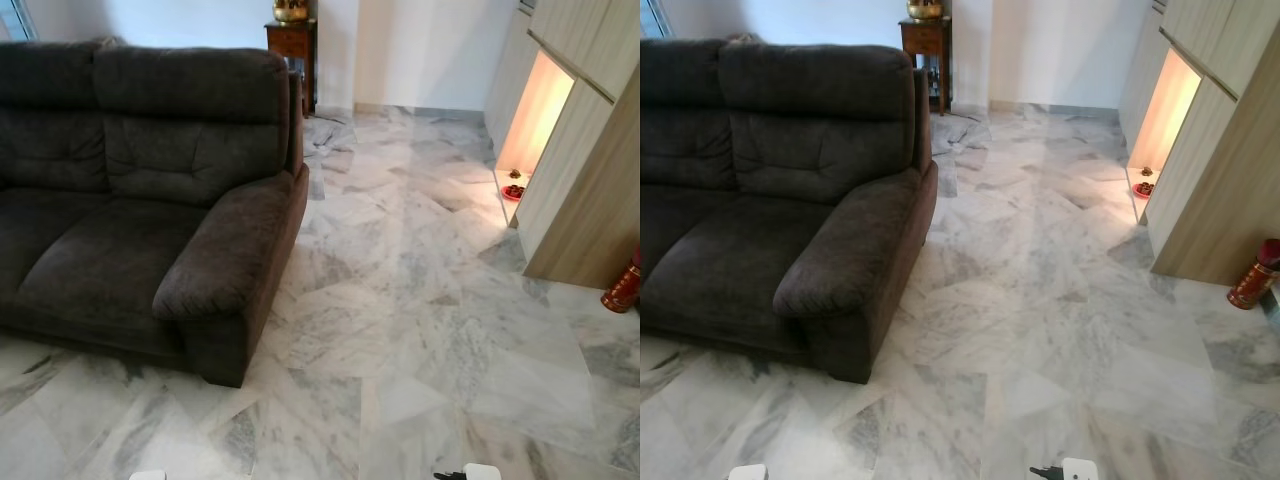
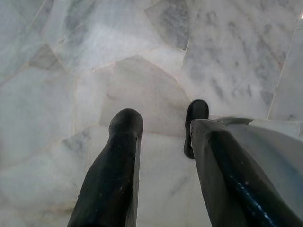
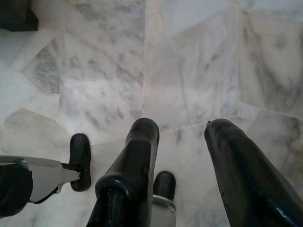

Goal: Move the pillow to the sofa from floor

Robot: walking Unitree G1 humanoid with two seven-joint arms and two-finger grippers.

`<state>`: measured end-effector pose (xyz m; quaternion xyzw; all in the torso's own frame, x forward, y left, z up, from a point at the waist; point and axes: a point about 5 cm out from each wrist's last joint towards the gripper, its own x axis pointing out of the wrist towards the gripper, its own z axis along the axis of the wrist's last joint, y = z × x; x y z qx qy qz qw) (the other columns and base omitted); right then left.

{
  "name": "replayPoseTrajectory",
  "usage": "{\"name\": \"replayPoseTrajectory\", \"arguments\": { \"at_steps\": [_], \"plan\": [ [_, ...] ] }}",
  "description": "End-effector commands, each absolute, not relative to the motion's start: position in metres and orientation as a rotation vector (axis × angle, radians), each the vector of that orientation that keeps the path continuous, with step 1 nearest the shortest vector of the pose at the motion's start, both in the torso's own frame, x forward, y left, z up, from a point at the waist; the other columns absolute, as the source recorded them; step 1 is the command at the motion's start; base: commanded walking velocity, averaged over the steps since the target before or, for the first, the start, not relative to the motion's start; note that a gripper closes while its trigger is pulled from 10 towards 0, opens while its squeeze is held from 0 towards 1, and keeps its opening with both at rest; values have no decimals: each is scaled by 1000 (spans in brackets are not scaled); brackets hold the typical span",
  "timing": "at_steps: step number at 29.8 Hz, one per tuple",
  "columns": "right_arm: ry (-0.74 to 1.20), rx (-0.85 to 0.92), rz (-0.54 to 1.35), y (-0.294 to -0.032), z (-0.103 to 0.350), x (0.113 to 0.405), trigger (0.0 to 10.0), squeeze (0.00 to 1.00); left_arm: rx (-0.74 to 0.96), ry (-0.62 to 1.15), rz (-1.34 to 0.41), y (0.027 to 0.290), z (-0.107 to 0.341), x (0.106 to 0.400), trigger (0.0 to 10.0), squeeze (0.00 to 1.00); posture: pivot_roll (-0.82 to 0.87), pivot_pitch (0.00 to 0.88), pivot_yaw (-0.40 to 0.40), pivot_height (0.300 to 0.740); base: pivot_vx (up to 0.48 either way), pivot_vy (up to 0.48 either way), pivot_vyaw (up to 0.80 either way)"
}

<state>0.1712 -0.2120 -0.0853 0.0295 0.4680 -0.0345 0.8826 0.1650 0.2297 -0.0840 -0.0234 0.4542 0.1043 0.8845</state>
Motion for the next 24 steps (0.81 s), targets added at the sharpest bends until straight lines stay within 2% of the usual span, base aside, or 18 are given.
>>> {"name": "replayPoseTrajectory", "arguments": {
  "at_steps": [1,18,24],
  "plan": [
    [948,220,-126,-186,-85,183,10000,0,23,1013,141,219,-84,174,10000,0,-1,44,74,740,0,0,0],
    [959,211,-99,-182,-86,182,10000,0,26,1021,138,218,-85,173,10000,0,10,68,83,740,0,0,0],
    [969,213,-131,-190,-86,178,10000,0,24,1021,143,220,-85,173,10000,0,21,91,81,740,0,287,0]
  ]
}}
